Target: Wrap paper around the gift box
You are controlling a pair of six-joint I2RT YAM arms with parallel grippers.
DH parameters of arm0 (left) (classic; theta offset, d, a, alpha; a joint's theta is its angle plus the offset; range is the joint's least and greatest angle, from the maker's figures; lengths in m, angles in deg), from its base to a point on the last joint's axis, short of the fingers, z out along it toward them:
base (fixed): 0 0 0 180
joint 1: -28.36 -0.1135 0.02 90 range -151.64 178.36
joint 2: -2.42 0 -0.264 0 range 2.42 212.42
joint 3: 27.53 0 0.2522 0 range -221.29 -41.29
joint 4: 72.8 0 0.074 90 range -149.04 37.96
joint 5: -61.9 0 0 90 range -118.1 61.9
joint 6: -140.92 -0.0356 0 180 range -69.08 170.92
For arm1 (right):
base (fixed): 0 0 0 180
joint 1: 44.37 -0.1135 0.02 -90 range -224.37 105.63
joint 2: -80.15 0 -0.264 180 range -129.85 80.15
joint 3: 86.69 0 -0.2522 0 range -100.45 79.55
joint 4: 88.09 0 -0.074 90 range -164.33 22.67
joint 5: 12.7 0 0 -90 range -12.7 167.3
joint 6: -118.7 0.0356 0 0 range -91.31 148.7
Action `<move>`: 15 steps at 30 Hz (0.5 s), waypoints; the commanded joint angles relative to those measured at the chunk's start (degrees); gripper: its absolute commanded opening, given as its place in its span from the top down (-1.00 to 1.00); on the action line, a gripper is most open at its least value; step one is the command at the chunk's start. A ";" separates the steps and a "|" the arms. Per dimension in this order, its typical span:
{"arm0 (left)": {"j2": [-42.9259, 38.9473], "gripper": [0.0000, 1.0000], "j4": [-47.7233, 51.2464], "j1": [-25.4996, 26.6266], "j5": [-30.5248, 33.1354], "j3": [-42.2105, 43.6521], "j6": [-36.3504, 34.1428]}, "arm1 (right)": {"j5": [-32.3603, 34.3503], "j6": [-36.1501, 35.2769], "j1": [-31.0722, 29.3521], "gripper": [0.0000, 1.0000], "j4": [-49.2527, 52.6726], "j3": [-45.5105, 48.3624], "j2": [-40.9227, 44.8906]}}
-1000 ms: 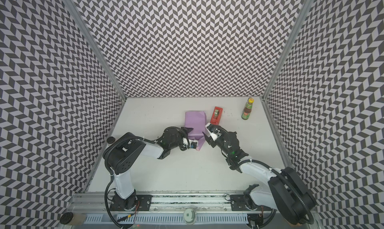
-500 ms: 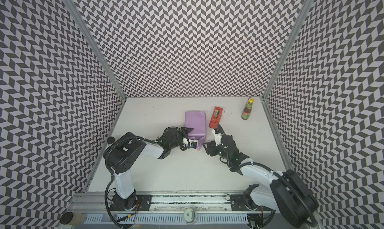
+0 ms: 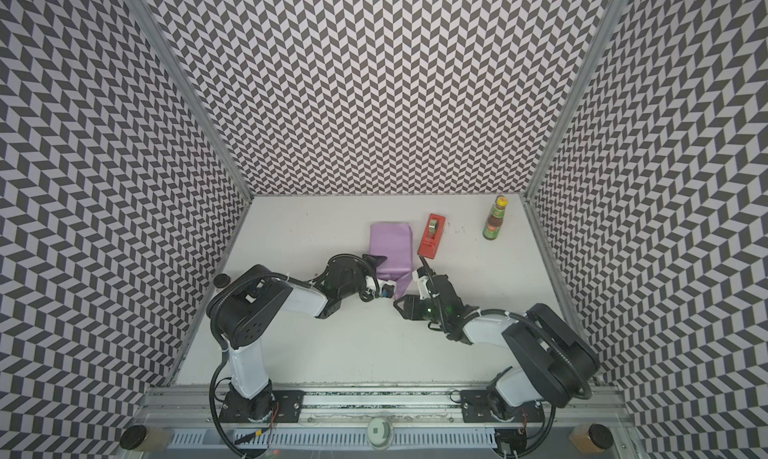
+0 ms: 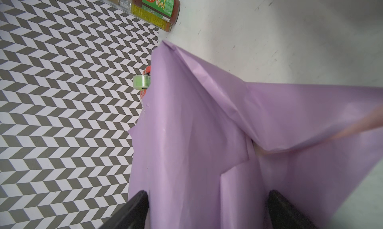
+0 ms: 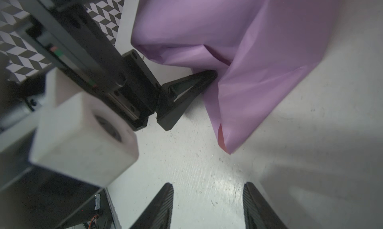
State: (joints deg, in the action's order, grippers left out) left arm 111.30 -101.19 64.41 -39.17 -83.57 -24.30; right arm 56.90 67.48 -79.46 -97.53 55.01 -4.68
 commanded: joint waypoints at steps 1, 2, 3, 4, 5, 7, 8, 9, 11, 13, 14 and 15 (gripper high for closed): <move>1.50 -0.82 2.59 -0.29 -0.49 -0.45 -0.77 | 0.88 2.91 -0.24 -0.08 -5.15 -1.20 -2.00; 1.51 -0.82 2.47 -0.35 -0.40 -0.44 -0.77 | 1.06 3.22 -0.24 -0.08 -5.49 -1.22 -2.55; 1.51 -0.82 2.38 -0.34 -0.38 -0.36 -0.77 | 1.07 3.36 -0.24 -0.08 -5.69 -1.38 -3.05; 1.51 -0.82 2.32 -0.36 -0.29 -0.37 -0.76 | 1.07 3.52 -0.24 -0.08 -6.04 -1.56 -3.72; 1.51 -0.82 2.32 -0.35 -0.35 -0.42 -0.80 | 1.07 3.93 -0.24 -0.08 -6.35 -1.65 -4.37; 1.42 -0.82 2.23 -0.32 -0.26 -0.33 -0.72 | 1.07 4.70 -0.24 -0.08 -7.30 -1.74 -5.68; 1.42 -0.82 2.12 -0.31 -0.17 -0.28 -0.79 | 1.30 5.25 -0.25 -0.08 -7.66 -1.77 -6.30; 1.30 -0.82 2.05 -0.34 -0.17 -0.21 -0.78 | 1.54 5.78 -0.33 -0.08 -8.50 -1.62 -6.75; 1.33 -0.82 1.89 -0.30 -0.05 -0.16 -0.77 | 1.47 6.86 -0.33 -0.08 -9.99 -1.56 -8.06; 1.25 -0.82 1.80 -0.32 -0.14 -0.07 -0.73 | 1.43 8.06 -0.33 -0.08 -11.64 -1.64 -9.08; 1.23 -0.82 1.80 -0.31 -0.13 -0.06 -0.74 | 1.65 8.59 -0.33 -0.08 -12.08 -1.82 -9.52; 1.25 -0.82 1.72 -0.37 -0.12 0.08 -0.79 | 1.68 9.15 -0.33 -0.07 -12.69 -1.83 -9.85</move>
State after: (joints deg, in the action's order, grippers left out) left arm 111.30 -101.21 64.33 -39.13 -83.57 -24.43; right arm 57.31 73.51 -79.50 -106.51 53.66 -12.90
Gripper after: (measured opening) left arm 0.909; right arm 0.538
